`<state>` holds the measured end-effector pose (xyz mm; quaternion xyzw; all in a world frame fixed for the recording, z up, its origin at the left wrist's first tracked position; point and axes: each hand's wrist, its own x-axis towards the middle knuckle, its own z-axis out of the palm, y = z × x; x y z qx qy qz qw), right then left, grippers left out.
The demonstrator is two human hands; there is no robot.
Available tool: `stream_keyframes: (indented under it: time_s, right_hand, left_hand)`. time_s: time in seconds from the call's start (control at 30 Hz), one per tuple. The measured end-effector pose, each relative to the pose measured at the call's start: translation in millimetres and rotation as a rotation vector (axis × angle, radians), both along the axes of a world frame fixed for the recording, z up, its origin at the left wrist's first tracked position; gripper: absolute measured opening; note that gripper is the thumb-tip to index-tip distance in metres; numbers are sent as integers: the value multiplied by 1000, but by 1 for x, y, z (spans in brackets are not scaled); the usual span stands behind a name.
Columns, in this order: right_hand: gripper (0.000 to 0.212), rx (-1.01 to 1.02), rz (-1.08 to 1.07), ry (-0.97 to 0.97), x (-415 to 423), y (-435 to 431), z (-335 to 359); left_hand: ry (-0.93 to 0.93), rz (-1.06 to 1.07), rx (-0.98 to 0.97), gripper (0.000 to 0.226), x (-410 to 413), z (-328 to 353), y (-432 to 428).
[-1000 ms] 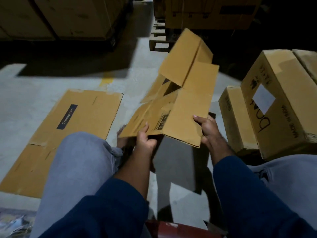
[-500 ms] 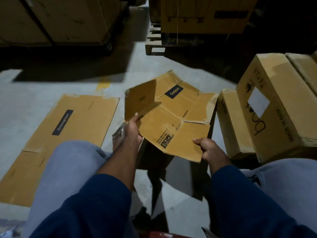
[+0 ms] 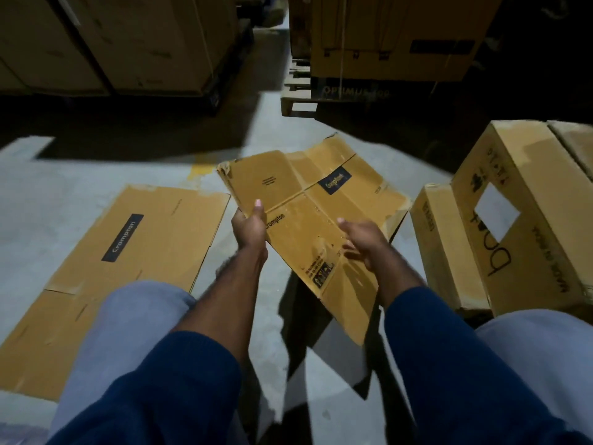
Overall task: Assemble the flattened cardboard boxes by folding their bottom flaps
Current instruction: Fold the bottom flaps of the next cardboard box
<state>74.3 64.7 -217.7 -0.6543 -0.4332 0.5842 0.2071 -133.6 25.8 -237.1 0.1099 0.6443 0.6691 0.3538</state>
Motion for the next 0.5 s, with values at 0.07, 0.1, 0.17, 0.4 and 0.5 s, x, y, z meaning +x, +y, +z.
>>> stream_keyframes:
  time_s: [0.07,0.1,0.17,0.4,0.5]
  right_hand:
    - [58,48,55,161,-22,13,40]
    - [62,75,91,217,-33,20,55]
    - [76,129,136,304,-49,29,83]
    - [95,-129,-238,821,-9,70,126]
    - [19,-145,-316,517,-4,73,102]
  left_hand:
    - [120,-55,42,14,3,14,-1]
    - [199,-101,54,17,6,24,-1]
    - [352,-228,122,21,9,38,1]
    - [834,-757,209,59,-34,64,10]
    - [850,-977,-47,67,-51,81,4]
